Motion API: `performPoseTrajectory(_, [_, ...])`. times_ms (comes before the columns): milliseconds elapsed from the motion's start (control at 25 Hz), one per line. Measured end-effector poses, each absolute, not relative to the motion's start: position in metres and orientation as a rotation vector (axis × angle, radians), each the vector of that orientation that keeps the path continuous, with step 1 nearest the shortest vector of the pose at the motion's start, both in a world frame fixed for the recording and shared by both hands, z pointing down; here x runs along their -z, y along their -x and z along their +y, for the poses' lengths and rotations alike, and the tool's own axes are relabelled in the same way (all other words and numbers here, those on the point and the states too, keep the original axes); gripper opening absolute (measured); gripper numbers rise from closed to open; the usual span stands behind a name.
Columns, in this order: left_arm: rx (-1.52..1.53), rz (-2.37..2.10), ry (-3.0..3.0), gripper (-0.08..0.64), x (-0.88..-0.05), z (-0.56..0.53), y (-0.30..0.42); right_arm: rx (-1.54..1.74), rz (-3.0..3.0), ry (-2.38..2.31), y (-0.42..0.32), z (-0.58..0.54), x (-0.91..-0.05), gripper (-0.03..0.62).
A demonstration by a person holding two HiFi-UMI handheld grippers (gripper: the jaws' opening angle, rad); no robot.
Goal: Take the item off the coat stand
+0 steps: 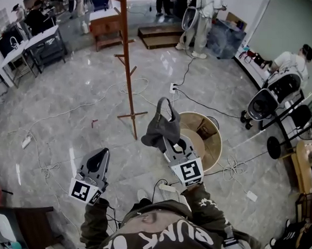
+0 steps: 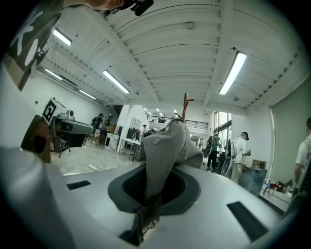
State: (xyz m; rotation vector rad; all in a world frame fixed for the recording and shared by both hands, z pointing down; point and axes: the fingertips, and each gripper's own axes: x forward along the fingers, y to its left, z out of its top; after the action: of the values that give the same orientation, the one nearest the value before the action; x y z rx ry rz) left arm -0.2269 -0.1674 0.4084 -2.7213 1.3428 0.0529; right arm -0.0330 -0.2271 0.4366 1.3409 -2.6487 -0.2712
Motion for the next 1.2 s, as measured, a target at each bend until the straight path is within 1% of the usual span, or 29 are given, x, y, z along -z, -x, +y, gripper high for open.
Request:
performPoseTrajectory(320, [-0.025, 1.375, 2.653, 0.003, -0.392, -0.09, 0.171, 0.282, -2.729, -1.25, -0.006, -0.152, -0.434, 0.031])
performPoseTrajectory(720, [0.047, 1.452, 2.648, 0.003, -0.412, 0.03, 0.103, 0.239, -2.785, -1.168, -0.066, -0.043, -0.456, 0.031])
performPoseTrajectory(920, [0.052, 1.459, 2.637, 0.003, -0.407, 0.059, 0.093, 0.236, -2.802, -1.162, -0.077, -0.013, -0.454, 0.031])
performPoseTrajectory(1200, [0.01, 1.406, 2.637, 0.003, -0.398, 0.076, 0.095, 0.271, -2.804, -1.156, -0.065, 0.016, -0.442, 0.031])
